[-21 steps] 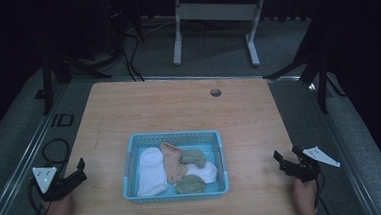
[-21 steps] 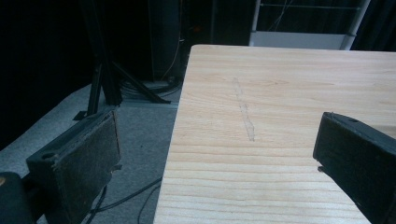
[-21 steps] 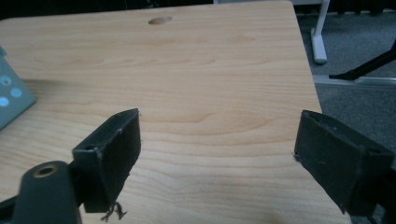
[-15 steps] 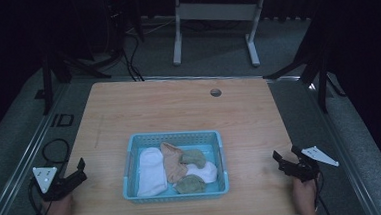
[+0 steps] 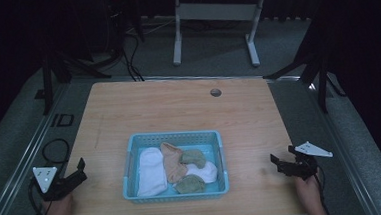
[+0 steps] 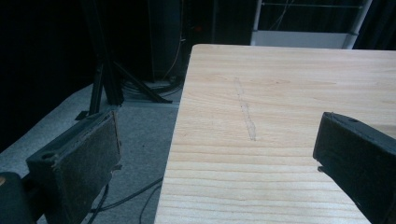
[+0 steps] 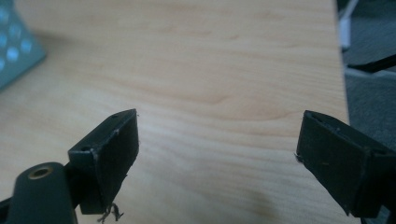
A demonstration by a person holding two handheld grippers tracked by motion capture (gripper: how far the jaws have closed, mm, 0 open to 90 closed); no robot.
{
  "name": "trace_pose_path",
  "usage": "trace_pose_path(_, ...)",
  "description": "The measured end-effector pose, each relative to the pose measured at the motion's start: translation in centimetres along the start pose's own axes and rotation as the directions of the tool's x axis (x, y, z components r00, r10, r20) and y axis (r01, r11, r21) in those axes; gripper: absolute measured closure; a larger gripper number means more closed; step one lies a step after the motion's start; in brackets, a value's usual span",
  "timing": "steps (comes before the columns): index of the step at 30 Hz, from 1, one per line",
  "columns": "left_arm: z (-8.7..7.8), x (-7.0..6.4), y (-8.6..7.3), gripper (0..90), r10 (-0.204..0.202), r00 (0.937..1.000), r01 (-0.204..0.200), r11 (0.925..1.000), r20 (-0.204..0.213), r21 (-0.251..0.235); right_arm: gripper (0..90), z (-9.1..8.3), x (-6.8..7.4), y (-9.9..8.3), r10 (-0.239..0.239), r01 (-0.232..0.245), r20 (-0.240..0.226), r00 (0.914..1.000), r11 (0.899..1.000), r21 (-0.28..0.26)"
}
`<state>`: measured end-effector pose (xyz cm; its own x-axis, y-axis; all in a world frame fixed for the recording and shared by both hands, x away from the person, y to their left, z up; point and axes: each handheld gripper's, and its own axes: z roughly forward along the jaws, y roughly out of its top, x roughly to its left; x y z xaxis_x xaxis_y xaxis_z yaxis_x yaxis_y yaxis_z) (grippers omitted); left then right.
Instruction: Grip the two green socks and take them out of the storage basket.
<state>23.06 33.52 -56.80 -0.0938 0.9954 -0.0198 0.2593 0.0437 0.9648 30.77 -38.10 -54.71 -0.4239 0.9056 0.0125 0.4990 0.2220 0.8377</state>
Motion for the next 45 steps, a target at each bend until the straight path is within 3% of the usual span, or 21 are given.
trace_pose_path(5, 0.0, 0.0, 0.0, 0.3, 0.001, 1.0000, -0.001, 1.0000, 0.000, 0.000, 12.7, -0.6, -0.5, 1.6, -0.054, 0.062, -0.072, 0.9959, 0.991, 0.115)
trace_pose_path(8, 0.0, 0.0, 0.0, 0.4, 0.000, 1.0000, 0.000, 1.0000, -0.001, -0.001, 12.8, -0.7, -0.6, 2.0, -0.061, 0.078, -0.112, 0.9918, 0.986, 0.147)
trace_pose_path(9, 0.0, 0.0, 0.0, 0.3, 0.003, 1.0000, -0.003, 1.0000, -0.001, 0.000, 12.8, -1.1, -0.8, 2.9, -0.100, 0.143, -0.173, 0.9799, 0.956, 0.257)
trace_pose_path(13, 0.0, 0.0, 0.0, 0.3, 0.001, 1.0000, -0.001, 1.0000, -0.001, 0.000, 12.8, -1.6, -0.8, 3.9, -0.123, 0.199, -0.225, 0.9665, 0.913, 0.357)
trace_pose_path(19, 0.0, 0.0, 0.0, 0.3, 0.002, 1.0000, -0.002, 1.0000, -0.002, 0.000, 12.4, -1.9, -0.5, 4.6, -0.164, 0.306, -0.332, 0.9290, 0.844, 0.441)
trace_pose_path(21, 0.0, 0.0, 0.0, 0.3, 0.002, 1.0000, -0.002, 1.0000, -0.002, 0.000, 12.5, -2.0, -0.2, 4.7, -0.167, 0.329, -0.368, 0.9149, 0.835, 0.441)
trace_pose_path(22, 0.0, 0.0, 0.0, 0.3, 0.002, 1.0000, -0.002, 1.0000, -0.001, 0.000, 12.6, -1.9, -0.1, 4.8, -0.168, 0.342, -0.382, 0.9087, 0.825, 0.450)
trace_pose_path(23, 0.0, 0.0, 0.0, 0.4, 0.002, 1.0000, -0.002, 1.0000, -0.001, 0.000, 12.6, -1.9, 0.1, 4.9, -0.172, 0.359, -0.397, 0.9015, 0.810, 0.464)
trace_pose_path(25, 0.0, 0.0, 0.0, 0.4, -0.001, 1.0000, 0.001, 1.0000, 0.002, -0.001, 13.2, -1.7, 0.5, 5.0, -0.191, 0.404, -0.423, 0.8858, 0.767, 0.499)
trace_pose_path(26, 0.0, 0.0, 0.0, 0.3, -0.001, 1.0000, 0.001, 1.0000, 0.002, -0.001, 13.2, -1.7, 0.5, 5.0, -0.191, 0.404, -0.423, 0.8858, 0.767, 0.499)
trace_pose_path(27, 0.0, 0.0, 0.0, 0.4, 0.003, 1.0000, -0.003, 1.0000, 0.003, 0.004, 13.4, -1.5, 0.9, 5.2, -0.187, 0.427, -0.449, 0.8736, 0.738, 0.523)
trace_pose_path(29, 0.0, 0.0, 0.0, 0.3, 0.006, 1.0000, -0.006, 1.0000, 0.003, 0.003, 13.4, -1.4, 1.4, 5.5, -0.179, 0.452, -0.485, 0.8559, 0.714, 0.534)
trace_pose_path(31, 0.0, 0.0, 0.0, 0.3, 0.003, 1.0000, -0.003, 1.0000, 0.002, 0.001, 13.4, -1.2, 2.0, 5.6, -0.188, 0.490, -0.521, 0.8326, 0.690, 0.533)
trace_pose_path(34, 0.0, 0.0, 0.0, 0.3, 0.001, 1.0000, -0.001, 1.0000, 0.002, 0.001, 13.4, -1.0, 3.2, 5.7, -0.207, 0.543, -0.574, 0.7923, 0.667, 0.509)
trace_pose_path(36, 0.0, 0.0, 0.0, 0.3, 0.001, 1.0000, -0.001, 1.0000, 0.003, 0.000, 13.4, -0.9, 3.9, 5.8, -0.218, 0.572, -0.609, 0.7631, 0.666, 0.479)
trace_pose_path(38, 0.0, 0.0, 0.0, 0.3, 0.001, 1.0000, -0.001, 1.0000, 0.002, 0.001, 13.4, -0.7, 4.5, 5.9, -0.233, 0.598, -0.629, 0.7419, 0.653, 0.464)
trace_pose_path(41, 0.0, 0.0, 0.0, 0.4, 0.000, 1.0000, 0.000, 1.0000, 0.002, 0.001, 13.5, -0.3, 5.4, 6.2, -0.240, 0.625, -0.649, 0.7220, 0.629, 0.463)
trace_pose_path(43, 0.0, 0.0, 0.0, 0.4, -0.001, 1.0000, 0.001, 1.0000, 0.003, 0.000, 13.5, -0.1, 6.1, 6.5, -0.255, 0.649, -0.663, 0.7038, 0.610, 0.454)
trace_pose_path(45, 0.0, 0.0, 0.0, 0.4, -0.002, 1.0000, 0.002, 1.0000, 0.004, 0.001, 13.5, 0.0, 6.8, 6.8, -0.258, 0.662, -0.679, 0.6868, 0.607, 0.439)
